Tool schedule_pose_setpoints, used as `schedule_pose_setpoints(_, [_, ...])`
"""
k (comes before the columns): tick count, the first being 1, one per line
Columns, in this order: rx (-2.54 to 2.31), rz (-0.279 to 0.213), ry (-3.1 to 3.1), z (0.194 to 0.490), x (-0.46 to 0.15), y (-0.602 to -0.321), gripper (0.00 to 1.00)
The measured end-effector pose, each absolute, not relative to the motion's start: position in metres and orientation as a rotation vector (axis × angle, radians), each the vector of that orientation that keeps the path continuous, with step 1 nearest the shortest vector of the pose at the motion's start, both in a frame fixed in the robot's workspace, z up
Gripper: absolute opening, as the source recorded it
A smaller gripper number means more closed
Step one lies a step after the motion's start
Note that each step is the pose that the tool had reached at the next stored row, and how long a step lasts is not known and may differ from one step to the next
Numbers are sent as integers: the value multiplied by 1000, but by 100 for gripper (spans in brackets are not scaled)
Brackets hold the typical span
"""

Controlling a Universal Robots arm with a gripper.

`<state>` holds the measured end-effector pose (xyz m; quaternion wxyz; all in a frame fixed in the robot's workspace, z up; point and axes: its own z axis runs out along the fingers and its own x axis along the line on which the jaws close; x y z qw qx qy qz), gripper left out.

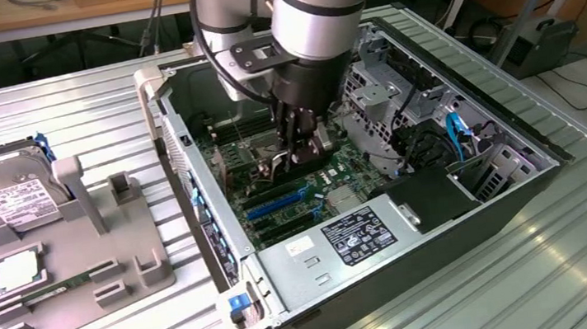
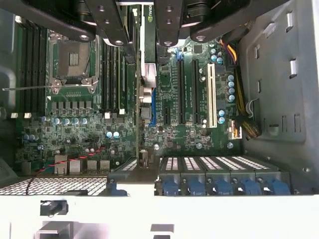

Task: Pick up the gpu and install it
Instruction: 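Insert the gpu into the slot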

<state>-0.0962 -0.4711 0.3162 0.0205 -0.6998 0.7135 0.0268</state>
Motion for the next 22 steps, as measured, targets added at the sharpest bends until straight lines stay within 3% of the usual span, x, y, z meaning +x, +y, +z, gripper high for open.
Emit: schedule_pose_setpoints(22, [-2167, 73, 2209, 284, -103, -472, 26])
